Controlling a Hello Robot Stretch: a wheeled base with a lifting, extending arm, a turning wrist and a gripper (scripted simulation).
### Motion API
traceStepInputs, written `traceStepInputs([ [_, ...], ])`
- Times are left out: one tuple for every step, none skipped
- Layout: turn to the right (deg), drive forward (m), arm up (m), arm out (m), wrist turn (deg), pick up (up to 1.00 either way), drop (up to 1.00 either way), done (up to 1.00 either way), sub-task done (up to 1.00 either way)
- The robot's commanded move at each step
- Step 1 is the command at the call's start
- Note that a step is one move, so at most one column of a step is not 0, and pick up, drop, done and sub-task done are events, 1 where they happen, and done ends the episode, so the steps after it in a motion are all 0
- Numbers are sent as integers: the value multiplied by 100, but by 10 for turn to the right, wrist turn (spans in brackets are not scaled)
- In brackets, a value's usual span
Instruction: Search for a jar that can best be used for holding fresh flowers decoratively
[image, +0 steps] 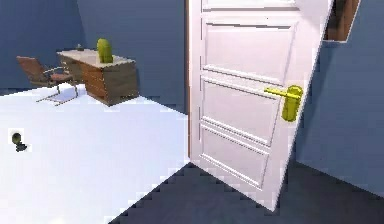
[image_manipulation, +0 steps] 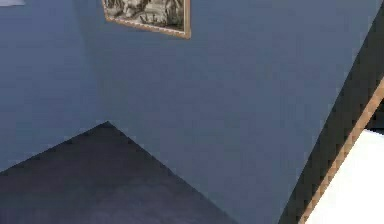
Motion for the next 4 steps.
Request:
traceStepInputs([
  [-330, 0, 0, 0, 0, 0, 0, 0, 0],
  [0, 100, 0, 0, 0, 0, 0, 0, 0],
  [0, 100, 0, 0, 0, 0, 0, 0, 0],
  [0, 60, 0, 0, 0, 0, 0, 0, 0],
])
